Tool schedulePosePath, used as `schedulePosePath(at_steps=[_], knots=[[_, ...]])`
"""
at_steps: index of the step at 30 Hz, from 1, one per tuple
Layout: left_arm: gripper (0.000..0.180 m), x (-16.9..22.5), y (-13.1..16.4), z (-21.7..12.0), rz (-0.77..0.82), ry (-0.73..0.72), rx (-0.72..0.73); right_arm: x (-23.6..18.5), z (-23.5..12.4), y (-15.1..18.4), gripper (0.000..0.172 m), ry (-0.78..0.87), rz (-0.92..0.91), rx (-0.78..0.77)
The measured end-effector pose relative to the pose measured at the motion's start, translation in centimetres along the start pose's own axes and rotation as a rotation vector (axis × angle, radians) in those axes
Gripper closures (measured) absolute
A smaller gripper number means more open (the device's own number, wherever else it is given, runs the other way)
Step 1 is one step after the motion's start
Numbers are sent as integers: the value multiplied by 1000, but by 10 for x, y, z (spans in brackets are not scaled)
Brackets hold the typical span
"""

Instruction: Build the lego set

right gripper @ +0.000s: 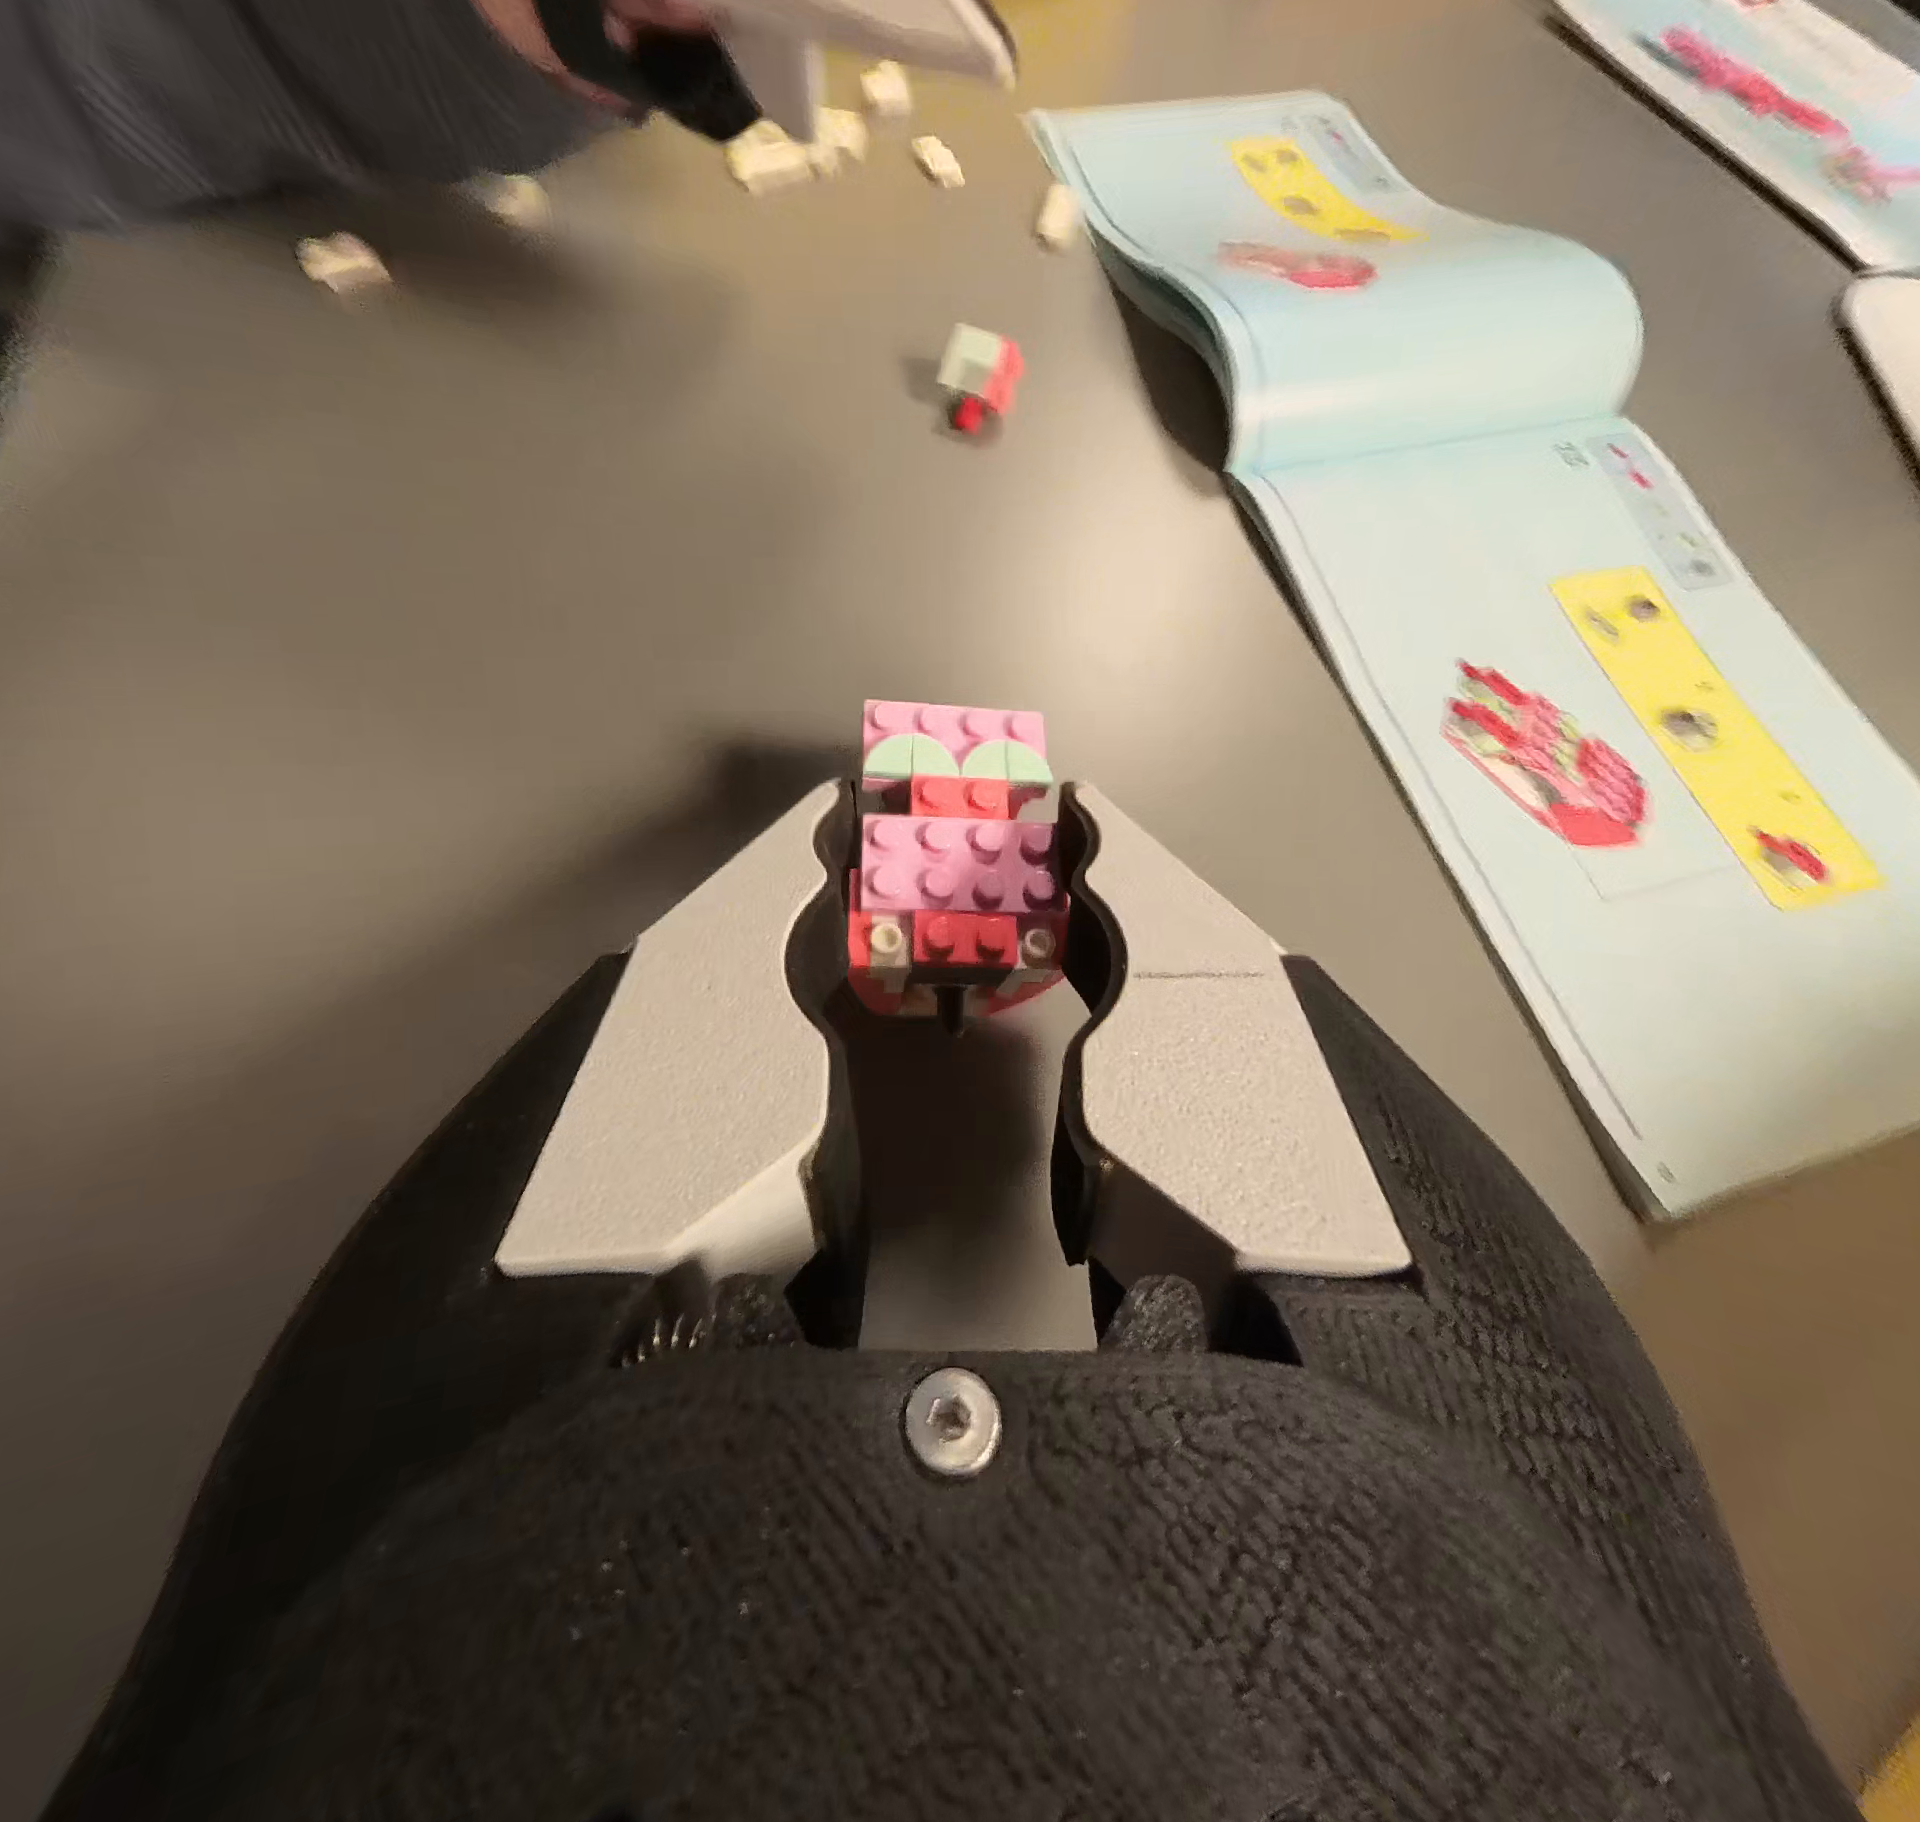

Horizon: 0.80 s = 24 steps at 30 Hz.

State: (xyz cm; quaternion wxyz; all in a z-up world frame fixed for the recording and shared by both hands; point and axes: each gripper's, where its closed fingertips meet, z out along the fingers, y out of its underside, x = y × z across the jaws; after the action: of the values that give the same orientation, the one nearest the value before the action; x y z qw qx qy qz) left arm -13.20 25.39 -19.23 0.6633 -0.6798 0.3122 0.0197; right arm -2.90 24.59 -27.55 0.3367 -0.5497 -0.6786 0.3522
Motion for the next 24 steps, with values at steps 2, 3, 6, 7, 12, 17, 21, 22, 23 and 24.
schedulePosePath(at_steps=[2,3,6,7,12,17,21,22,23,24], knots=[[124,2,1,-1,-43,8,27,3,0,2,134,15,5,-7],[125,5,2,-1,-67,22,36,4,0,4,132,21,7,-19],[124,3,-1,-3,-136,6,76,9,-2,10,107,49,-5,-53],[124,0,-3,-4,-159,-6,97,12,-4,7,104,72,-24,-32],[121,-14,-6,-11,-187,-73,171,29,-37,-36,108,308,-160,254],[123,-17,-10,-16,-146,-106,208,47,-109,-70,141,776,-210,645],[128,-15,-13,-17,-73,-130,215,74,-137,-42,168,1171,-205,490],[131,-15,-13,-17,-52,-138,216,76,-139,-40,170,1210,-217,455],[134,-15,-14,-18,-38,-150,217,77,-138,-40,171,1213,-224,449],[136,-16,-15,-18,-32,-157,217,79,-136,-39,172,1214,-224,436]])
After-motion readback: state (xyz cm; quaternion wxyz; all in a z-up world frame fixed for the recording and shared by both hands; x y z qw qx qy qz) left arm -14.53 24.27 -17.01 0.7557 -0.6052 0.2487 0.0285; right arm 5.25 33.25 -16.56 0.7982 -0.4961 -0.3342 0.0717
